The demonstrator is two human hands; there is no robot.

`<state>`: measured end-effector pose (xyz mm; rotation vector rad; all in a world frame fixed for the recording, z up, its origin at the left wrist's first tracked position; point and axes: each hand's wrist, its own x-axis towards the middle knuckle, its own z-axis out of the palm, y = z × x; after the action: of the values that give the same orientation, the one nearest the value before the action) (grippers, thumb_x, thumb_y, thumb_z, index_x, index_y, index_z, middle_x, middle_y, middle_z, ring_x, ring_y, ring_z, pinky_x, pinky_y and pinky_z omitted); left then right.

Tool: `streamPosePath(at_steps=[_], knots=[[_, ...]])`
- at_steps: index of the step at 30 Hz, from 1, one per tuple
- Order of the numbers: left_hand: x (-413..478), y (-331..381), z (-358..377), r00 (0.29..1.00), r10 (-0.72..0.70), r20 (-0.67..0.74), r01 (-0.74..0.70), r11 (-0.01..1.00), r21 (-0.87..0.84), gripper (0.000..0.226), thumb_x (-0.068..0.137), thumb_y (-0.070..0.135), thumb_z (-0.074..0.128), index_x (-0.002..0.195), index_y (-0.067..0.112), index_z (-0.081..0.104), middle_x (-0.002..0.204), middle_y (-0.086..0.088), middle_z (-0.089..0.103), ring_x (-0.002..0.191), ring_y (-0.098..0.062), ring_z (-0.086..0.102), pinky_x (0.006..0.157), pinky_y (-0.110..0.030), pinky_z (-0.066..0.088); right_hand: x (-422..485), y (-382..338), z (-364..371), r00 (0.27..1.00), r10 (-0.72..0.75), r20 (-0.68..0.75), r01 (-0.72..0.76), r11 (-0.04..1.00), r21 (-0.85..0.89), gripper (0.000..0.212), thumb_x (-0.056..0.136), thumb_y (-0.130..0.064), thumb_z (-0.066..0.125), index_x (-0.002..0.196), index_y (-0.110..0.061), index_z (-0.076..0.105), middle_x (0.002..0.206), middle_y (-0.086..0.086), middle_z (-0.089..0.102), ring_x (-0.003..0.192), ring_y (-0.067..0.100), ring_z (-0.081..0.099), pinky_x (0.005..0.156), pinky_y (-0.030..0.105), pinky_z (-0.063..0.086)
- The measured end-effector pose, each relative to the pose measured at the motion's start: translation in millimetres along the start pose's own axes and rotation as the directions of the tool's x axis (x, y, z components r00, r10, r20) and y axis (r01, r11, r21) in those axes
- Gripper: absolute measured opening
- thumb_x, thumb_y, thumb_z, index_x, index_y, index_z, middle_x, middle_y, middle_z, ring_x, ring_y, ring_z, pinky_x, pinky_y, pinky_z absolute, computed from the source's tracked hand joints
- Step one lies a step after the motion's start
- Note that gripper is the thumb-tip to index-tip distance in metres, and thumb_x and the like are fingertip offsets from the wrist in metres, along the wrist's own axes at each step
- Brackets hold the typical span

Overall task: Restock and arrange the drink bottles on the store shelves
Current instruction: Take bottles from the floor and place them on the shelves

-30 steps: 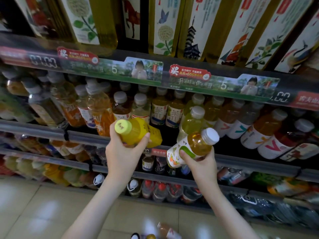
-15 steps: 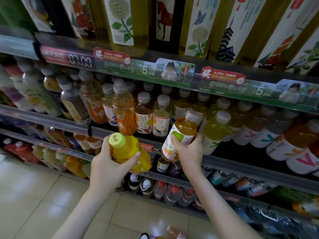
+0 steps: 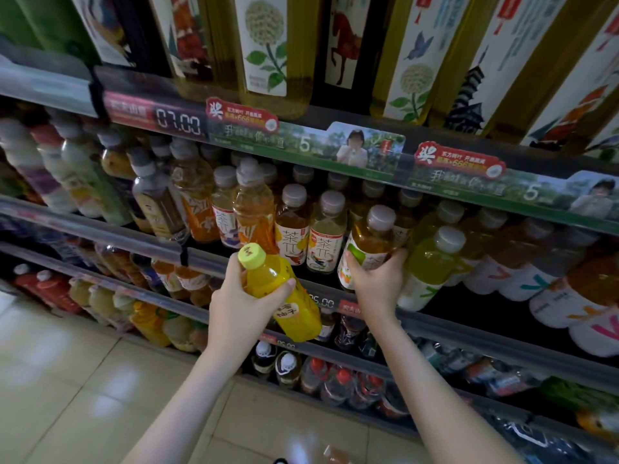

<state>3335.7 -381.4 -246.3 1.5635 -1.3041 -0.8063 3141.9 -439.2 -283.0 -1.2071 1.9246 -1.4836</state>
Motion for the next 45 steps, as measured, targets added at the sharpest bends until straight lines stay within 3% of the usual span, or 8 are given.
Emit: streamPosePath(at_steps=[7,10,14,20,25,36,41,45], knots=[[6,3,-1,1.0,0.007,0.017,-0.008,0.999,0.039,0.053,0.07,0.043,0.08,0.114,0.035,0.051,0.095,0.018,0.067,0.088,-0.001,0.064,0.082,-0.032,0.056,15,-7,-13,0.963,0.037,0.268,0.003,0.989,-0.146,0.096,0.075,-0.035,0.08,0.143,-0.004,0.019,0.148,0.014,0.035,0.136,0.027,0.037,0.106,0.027,0.031],[9,5,-1,0.999,0.019,0.027,-0.021,0.997,0.079,0.055,0.07,0.045,0.079,0.116,0.034,0.05,0.095,0.017,0.067,0.089,-0.005,0.065,0.083,-0.036,0.056,34,-28,-37,0.923,-0.047,0.382,0.123,0.976,-0.177,0.078,0.091,-0.037,0.062,0.151,-0.022,0.013,0.157,0.004,0.024,0.141,0.023,0.029,0.112,0.037,0.029],[9,14,4,0.999,0.029,0.041,-0.033,0.994,0.101,0.051,0.07,0.047,0.079,0.109,0.037,0.049,0.091,0.019,0.066,0.087,-0.005,0.064,0.082,-0.037,0.056,55,-50,-50,0.829,-0.027,0.559,0.226,0.93,-0.289,0.055,0.101,-0.032,0.045,0.15,-0.037,0.021,0.155,-0.004,0.031,0.138,0.02,0.034,0.104,0.032,0.034],[6,30,15,0.998,0.017,0.064,-0.022,0.996,0.084,0.052,0.07,0.048,0.079,0.109,0.039,0.047,0.093,0.022,0.063,0.088,-0.002,0.061,0.076,-0.025,0.051,48,-53,-53,0.841,-0.071,0.536,0.32,0.864,-0.388,0.056,0.095,-0.038,0.054,0.141,-0.019,0.03,0.137,0.007,0.049,0.12,0.024,0.05,0.083,0.028,0.038],[7,34,16,0.998,-0.003,0.056,-0.002,0.996,0.088,0.062,0.07,0.051,0.077,0.121,0.036,0.047,0.096,0.022,0.062,0.09,-0.007,0.061,0.075,-0.025,0.049,54,-56,-63,0.851,-0.06,0.522,0.351,0.804,-0.479,0.05,0.094,-0.042,0.054,0.135,-0.019,0.038,0.132,0.006,0.048,0.119,0.026,0.049,0.083,0.03,0.04],[4,33,16,0.996,-0.025,0.088,0.016,0.995,0.098,0.049,0.071,0.046,0.078,0.109,0.034,0.048,0.09,0.021,0.062,0.082,0.005,0.058,0.068,-0.017,0.047,54,-63,-59,0.874,-0.038,0.485,0.353,0.736,-0.578,0.06,0.093,-0.049,0.052,0.14,-0.015,0.035,0.137,0.01,0.047,0.121,0.028,0.049,0.079,0.03,0.039],[3,33,17,0.994,-0.016,0.104,0.007,0.996,0.091,0.048,0.072,0.044,0.078,0.108,0.034,0.048,0.088,0.022,0.061,0.08,0.009,0.056,0.063,-0.011,0.041,58,-67,-53,0.8,0.005,0.599,0.351,0.806,-0.476,0.058,0.098,-0.034,0.05,0.15,-0.025,0.027,0.159,0.008,0.02,0.144,0.026,0.022,0.112,0.035,0.026],[3,34,13,0.992,-0.023,0.126,0.012,0.996,0.086,0.05,0.071,0.046,0.078,0.109,0.038,0.046,0.091,0.022,0.062,0.085,0.006,0.057,0.065,-0.014,0.044,68,-65,-43,0.791,0.003,0.612,0.324,0.845,-0.424,0.054,0.099,-0.025,0.049,0.149,-0.029,0.029,0.157,0.007,0.024,0.142,0.026,0.028,0.112,0.035,0.027]])
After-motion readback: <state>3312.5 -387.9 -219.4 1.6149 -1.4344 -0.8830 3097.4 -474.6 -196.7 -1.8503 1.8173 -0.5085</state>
